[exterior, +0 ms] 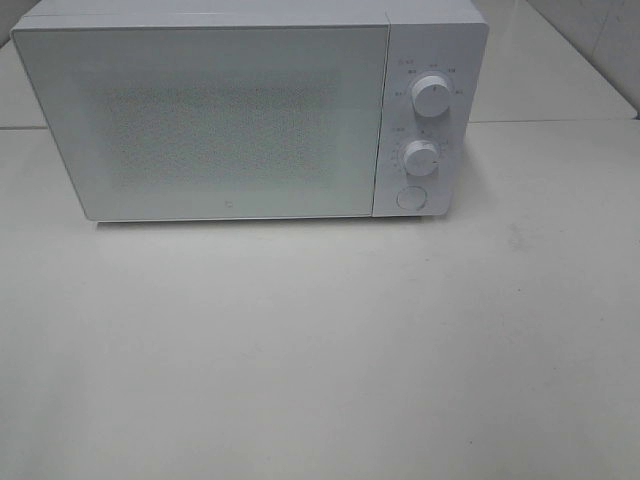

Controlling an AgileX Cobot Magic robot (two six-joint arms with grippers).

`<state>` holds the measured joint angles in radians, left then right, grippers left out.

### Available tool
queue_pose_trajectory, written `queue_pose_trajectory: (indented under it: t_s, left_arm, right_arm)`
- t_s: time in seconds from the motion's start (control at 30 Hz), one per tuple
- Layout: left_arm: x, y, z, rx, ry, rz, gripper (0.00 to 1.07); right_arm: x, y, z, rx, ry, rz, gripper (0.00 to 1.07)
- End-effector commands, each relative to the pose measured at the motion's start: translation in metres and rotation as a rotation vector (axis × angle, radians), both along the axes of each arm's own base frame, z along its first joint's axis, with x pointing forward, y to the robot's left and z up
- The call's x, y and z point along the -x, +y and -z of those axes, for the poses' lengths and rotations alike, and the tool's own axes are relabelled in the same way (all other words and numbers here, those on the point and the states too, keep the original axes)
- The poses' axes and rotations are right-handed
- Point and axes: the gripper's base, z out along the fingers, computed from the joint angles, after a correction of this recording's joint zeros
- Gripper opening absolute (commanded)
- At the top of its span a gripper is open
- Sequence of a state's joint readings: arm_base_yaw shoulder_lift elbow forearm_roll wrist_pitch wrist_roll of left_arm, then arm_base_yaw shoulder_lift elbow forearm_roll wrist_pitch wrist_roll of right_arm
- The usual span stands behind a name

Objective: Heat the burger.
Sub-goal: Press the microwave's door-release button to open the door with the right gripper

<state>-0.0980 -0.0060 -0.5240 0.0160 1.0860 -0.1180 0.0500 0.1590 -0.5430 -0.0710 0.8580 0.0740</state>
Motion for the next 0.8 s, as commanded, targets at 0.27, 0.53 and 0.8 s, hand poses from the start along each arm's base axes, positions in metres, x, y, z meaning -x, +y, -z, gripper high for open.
queue_pose_trajectory:
  t_s: [0.27,0.53,0.8]
  left_arm:
    - [0.002,0.0,0.0,0.009,-0.027,-0.001,0.98]
    - [0.002,0.0,0.0,0.009,-0.027,-0.001,0.98]
    - [0.002,0.0,0.0,0.009,-0.027,-0.001,0.98]
  right_arm:
    - [-0.041,0.003,-0.013,0.017,-0.073,-0.021,0.72]
    - [-0.065,0.005,-0.015,0.019,-0.08,-0.029,0.72]
    - [-0.093,0.007,-0.012,0.019,-0.074,-0.037,0.72]
